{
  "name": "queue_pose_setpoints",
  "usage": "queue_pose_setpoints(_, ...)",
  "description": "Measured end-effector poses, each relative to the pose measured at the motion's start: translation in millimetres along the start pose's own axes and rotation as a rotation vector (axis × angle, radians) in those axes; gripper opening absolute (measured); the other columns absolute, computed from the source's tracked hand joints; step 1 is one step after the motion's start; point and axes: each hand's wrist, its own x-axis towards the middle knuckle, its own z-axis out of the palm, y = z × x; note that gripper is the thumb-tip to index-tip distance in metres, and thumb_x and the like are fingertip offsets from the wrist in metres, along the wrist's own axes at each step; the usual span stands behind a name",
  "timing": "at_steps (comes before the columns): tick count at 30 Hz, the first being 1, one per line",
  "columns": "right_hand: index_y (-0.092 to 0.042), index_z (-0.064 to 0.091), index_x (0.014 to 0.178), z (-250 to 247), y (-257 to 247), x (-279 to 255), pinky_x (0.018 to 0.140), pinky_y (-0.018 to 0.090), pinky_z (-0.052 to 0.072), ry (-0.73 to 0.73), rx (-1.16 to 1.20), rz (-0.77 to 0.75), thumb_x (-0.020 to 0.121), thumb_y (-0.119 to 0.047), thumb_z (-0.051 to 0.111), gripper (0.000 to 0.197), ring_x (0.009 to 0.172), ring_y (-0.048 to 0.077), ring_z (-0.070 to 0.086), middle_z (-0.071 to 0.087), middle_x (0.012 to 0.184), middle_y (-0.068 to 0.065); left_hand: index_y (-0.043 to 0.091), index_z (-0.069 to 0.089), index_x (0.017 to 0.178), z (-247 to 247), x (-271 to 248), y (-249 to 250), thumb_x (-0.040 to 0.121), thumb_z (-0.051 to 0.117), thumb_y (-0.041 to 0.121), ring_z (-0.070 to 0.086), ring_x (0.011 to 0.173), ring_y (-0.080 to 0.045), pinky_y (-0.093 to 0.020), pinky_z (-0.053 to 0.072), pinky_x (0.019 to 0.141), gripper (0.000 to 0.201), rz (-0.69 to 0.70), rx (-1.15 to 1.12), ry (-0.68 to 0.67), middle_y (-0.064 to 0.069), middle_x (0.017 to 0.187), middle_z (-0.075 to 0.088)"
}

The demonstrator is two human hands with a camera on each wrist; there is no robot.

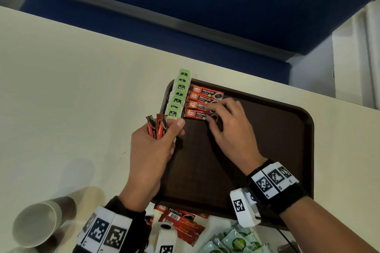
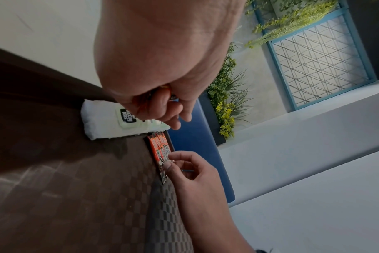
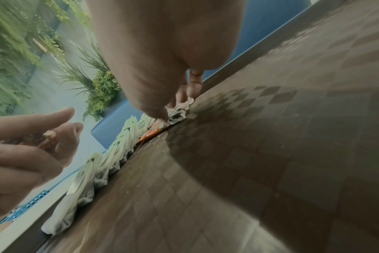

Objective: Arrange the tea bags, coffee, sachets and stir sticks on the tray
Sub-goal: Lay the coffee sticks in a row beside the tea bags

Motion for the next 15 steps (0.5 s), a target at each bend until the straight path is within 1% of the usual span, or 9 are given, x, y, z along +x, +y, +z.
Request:
queue_pose_setpoints(3,-0.02,0.07,0.124,1.0,-1.1,0.4,0.083,0.03,0.055,-0.024,-0.045,-0.02,0.101,-0.024,0.07,0.023,0.116,0.016,0.053,0.06,0.123,-0.002,0.031,0.081,0.086,0.1,-0.1,0.4,0.094,0.079,0.047,0.055,0.055,-0.009,-0.029,0.048,0.063,0.018,-0.003,0.003,0.005,-0.011,0.083,0.079)
queue_pose_setpoints(6,-0.021,0.07,0.123,2.2,-1.6,-1.5,0.082,0.032,0.056,-0.047,-0.057,-0.032,0.102,-0.025,0.069,0.022,0.115,0.016,0.052,0.061,0.121,-0.003,0.028,0.081,0.086,-1.7,0.6,-0.3,0.095,0.079,0.044,0.055,0.055,-0.008,-0.028,0.048,0.062,0.018,-0.001,0.001,0.002,-0.012,0.084,0.079)
queue_pose_setpoints(8,-0.021,0.069,0.125,1.3,-1.7,-1.3,0.082,0.031,0.056,-0.036,-0.034,-0.01,0.103,-0.026,0.068,0.023,0.116,0.015,0.052,0.061,0.123,-0.003,0.027,0.082,0.085,-2.9,1.2,-0.9,0.095,0.08,0.044,0.055,0.054,-0.008,-0.027,0.048,0.061,0.019,-0.002,0.001,0.001,-0.013,0.085,0.079)
queue_pose_setpoints(11,-0.021,0.067,0.129,0.1,-1.9,0.9,0.082,0.03,0.055,-0.01,-0.028,0.011,0.104,-0.027,0.066,0.026,0.119,0.015,0.052,0.06,0.126,-0.003,0.027,0.082,0.084,-3.5,1.1,-1.1,0.094,0.08,0.044,0.054,0.053,-0.008,-0.028,0.047,0.06,0.02,-0.007,-0.001,0.0,-0.015,0.084,0.078)
queue_pose_setpoints(15,-0.02,0.069,0.133,0.5,-0.8,2.7,0.083,0.032,0.058,-0.02,-0.061,0.008,0.104,-0.029,0.066,0.03,0.119,0.016,0.053,0.06,0.126,-0.002,0.026,0.081,0.085,-2.4,-0.8,-1.2,0.095,0.079,0.044,0.054,0.053,-0.008,-0.026,0.047,0.059,0.021,-0.008,0.003,0.002,-0.014,0.083,0.078)
